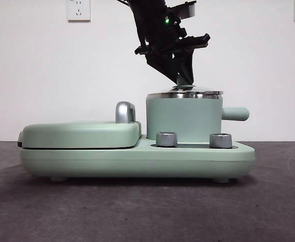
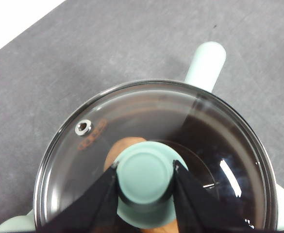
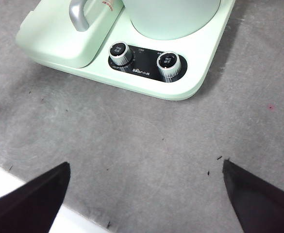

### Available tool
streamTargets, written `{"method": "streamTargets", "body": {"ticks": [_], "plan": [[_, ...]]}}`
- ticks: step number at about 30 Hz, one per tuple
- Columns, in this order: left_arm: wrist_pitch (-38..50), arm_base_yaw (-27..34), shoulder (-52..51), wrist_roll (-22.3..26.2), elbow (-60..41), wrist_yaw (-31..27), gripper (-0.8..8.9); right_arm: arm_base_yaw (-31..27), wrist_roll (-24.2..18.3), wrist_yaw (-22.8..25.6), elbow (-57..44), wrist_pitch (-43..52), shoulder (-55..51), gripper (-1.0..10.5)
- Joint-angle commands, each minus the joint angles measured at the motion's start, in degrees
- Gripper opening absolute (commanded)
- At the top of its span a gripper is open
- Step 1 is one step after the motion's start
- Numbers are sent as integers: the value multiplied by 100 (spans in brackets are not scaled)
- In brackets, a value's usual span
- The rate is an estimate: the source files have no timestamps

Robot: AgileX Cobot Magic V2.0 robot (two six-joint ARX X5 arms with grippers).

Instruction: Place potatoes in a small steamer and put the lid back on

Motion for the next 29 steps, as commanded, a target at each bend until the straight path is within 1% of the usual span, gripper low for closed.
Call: {"method": "streamTargets", "body": {"ticks": [1, 10, 16, 25, 29], "plan": [[-20, -50, 195, 186, 181, -42, 14, 26, 50, -2, 22, 35, 13, 486], [-352, -52, 195, 175, 243, -39, 14, 24, 63, -2, 22, 39, 13, 486], [-452, -52, 192, 46, 459, -39, 14, 26, 63, -4, 22, 39, 13, 486], [-170, -50, 192, 55, 527, -39, 14, 26, 63, -4, 22, 37, 13, 486], [-181, -50, 192, 55, 638, -42, 14, 26, 63, -4, 22, 35, 13, 486]]}}
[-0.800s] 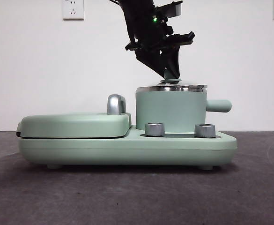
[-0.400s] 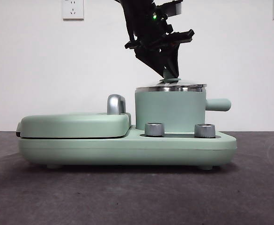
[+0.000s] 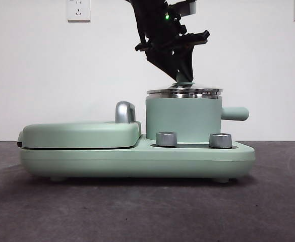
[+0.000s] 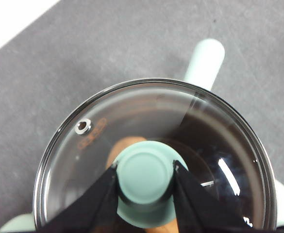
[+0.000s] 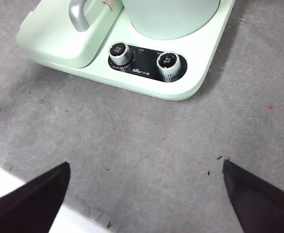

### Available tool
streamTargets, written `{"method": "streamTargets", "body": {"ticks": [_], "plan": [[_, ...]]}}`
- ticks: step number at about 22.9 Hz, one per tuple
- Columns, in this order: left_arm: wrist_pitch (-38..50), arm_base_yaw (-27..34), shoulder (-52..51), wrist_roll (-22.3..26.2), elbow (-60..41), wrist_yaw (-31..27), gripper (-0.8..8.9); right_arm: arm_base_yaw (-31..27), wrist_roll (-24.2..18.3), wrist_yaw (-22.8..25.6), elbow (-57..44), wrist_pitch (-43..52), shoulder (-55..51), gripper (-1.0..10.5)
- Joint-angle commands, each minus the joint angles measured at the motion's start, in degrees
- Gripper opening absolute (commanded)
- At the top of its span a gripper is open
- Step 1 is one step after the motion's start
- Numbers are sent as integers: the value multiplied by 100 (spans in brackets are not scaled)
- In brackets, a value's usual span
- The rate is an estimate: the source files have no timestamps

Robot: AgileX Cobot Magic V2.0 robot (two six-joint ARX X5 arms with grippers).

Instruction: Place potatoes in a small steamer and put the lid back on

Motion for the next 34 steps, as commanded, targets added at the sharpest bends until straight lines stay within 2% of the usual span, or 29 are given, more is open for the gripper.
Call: {"method": "streamTargets", "body": {"ticks": [1, 6, 10, 20, 29, 34], "plan": [[72, -48, 111, -4, 326, -33, 14, 26, 59, -4, 20, 35, 13, 486], [-175, -44, 125, -7, 350, -31, 14, 26, 81, -4, 20, 33, 13, 486], [17, -44, 214, -7, 350, -31, 14, 26, 85, -4, 20, 24, 13, 486], [-146, -50, 433, -9, 361, -28, 14, 26, 81, 4, 20, -48, 13, 486], [-675, -44, 433, -162, 835, -31, 14, 26, 83, -4, 20, -50, 13, 486], [-675, -15, 433, -157, 905, -28, 14, 26, 85, -9, 20, -59, 11, 486]]}}
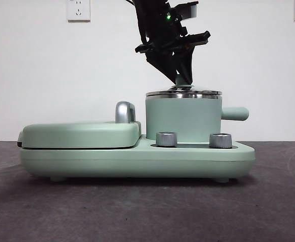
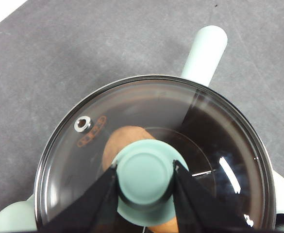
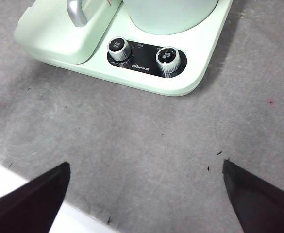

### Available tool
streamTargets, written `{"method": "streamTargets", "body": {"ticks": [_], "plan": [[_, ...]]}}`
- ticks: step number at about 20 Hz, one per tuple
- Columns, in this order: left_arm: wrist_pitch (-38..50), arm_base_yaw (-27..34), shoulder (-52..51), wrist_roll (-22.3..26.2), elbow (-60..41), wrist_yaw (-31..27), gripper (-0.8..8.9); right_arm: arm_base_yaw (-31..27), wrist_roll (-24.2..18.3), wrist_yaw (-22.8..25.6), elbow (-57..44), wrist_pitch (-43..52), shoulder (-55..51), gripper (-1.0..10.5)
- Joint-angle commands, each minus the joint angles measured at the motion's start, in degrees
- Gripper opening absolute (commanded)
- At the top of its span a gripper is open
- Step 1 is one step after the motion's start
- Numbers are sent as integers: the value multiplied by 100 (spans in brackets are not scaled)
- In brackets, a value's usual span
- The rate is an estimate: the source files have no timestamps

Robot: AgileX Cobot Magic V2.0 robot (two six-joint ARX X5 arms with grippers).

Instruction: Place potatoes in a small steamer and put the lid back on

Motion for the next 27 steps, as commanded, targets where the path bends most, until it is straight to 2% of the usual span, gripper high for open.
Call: {"method": "streamTargets", "body": {"ticks": [1, 17, 19, 22, 24, 27], "plan": [[149, -20, 107, -24, 256, -22, 14, 26, 72, -7, 22, 2, 11, 486], [66, -22, 321, -33, 254, -20, 32, 26, 70, -4, 22, -131, 11, 486], [79, -22, 321, -48, 254, -20, 122, 26, 68, -4, 22, -133, 11, 486], [101, -20, 293, -142, 256, -20, 406, 26, 66, -2, 22, -133, 11, 486], [44, -20, 162, -289, 258, -20, 433, 26, 63, 0, 22, -127, 11, 486], [-511, -24, -339, -409, 258, -9, 433, 26, 59, 0, 22, -59, 11, 486]]}}
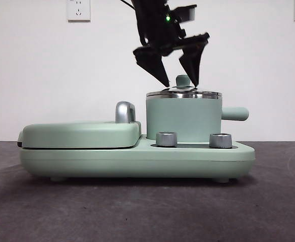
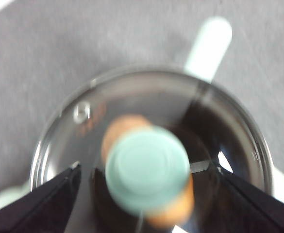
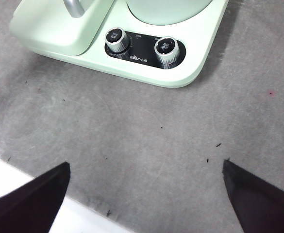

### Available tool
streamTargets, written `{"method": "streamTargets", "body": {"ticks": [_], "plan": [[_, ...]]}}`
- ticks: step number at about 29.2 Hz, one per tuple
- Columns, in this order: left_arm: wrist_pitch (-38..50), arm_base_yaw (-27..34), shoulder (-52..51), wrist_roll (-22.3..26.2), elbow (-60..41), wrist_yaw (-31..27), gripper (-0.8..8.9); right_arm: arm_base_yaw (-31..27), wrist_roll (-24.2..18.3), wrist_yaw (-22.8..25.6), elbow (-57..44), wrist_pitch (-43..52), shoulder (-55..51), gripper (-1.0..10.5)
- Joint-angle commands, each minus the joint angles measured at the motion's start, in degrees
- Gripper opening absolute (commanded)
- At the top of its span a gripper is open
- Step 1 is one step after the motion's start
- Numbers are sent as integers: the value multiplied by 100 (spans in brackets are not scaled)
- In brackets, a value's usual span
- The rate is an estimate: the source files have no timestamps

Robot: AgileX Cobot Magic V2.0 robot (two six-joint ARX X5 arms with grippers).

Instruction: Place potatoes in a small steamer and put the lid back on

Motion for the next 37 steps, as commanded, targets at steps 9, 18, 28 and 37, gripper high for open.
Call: {"method": "streamTargets", "body": {"ticks": [9, 18, 28, 37], "plan": [[-2273, 166, -2485, -734, -997, 400, 430, 26, -48, -17, 22, 323, 13, 486], [-1156, 173, -5681, -1163, -5536, 501, 425, 26, -48, -4, 22, 466, 15, 486], [48, 173, -8258, -1871, -7954, 498, 5, 24, -85, 334, 20, 723, 20, 18], [-343, 173, -9092, -1871, -7949, 498, 5, 24, -90, 321, 24, 962, 17, 18]]}}
